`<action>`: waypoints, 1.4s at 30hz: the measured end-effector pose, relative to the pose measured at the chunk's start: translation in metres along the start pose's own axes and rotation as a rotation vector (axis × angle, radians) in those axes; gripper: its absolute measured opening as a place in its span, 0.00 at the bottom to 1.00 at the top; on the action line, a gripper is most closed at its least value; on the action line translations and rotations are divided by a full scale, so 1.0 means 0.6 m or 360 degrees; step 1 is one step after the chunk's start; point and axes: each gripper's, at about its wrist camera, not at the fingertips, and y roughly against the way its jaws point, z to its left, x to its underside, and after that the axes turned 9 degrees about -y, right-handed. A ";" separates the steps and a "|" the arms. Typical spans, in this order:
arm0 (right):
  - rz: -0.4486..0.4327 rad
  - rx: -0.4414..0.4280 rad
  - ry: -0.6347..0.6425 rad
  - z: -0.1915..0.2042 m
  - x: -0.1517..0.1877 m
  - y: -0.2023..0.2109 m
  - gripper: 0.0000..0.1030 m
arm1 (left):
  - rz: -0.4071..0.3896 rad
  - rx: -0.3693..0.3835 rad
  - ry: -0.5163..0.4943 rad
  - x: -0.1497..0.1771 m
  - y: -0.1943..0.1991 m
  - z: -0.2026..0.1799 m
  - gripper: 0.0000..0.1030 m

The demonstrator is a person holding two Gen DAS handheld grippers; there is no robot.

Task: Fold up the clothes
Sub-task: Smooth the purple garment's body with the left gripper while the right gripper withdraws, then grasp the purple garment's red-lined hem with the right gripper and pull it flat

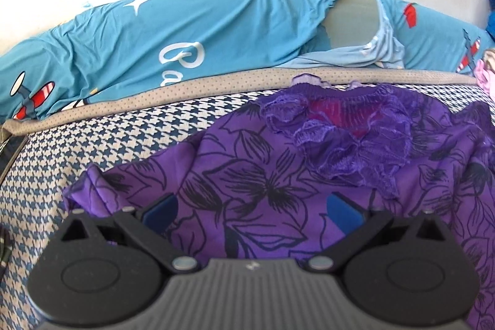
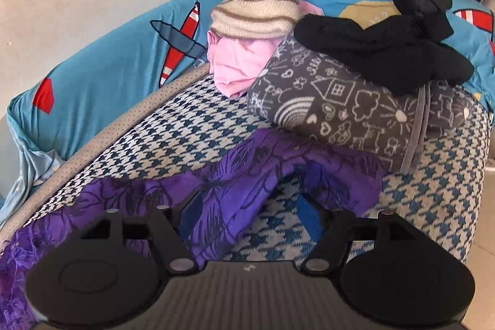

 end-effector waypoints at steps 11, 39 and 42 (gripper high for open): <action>0.0161 -0.0149 0.0112 0.019 0.103 0.062 0.65 | 0.0077 0.0085 -0.0155 0.043 0.025 -0.039 1.00; 0.0447 -0.0126 -0.0154 -0.106 0.284 0.185 0.65 | 0.0091 0.0189 -0.0042 0.113 0.095 -0.056 1.00; 0.0502 -0.0122 -0.0185 -0.106 0.303 0.180 0.65 | 0.0096 0.0185 -0.0016 0.121 0.100 -0.053 1.00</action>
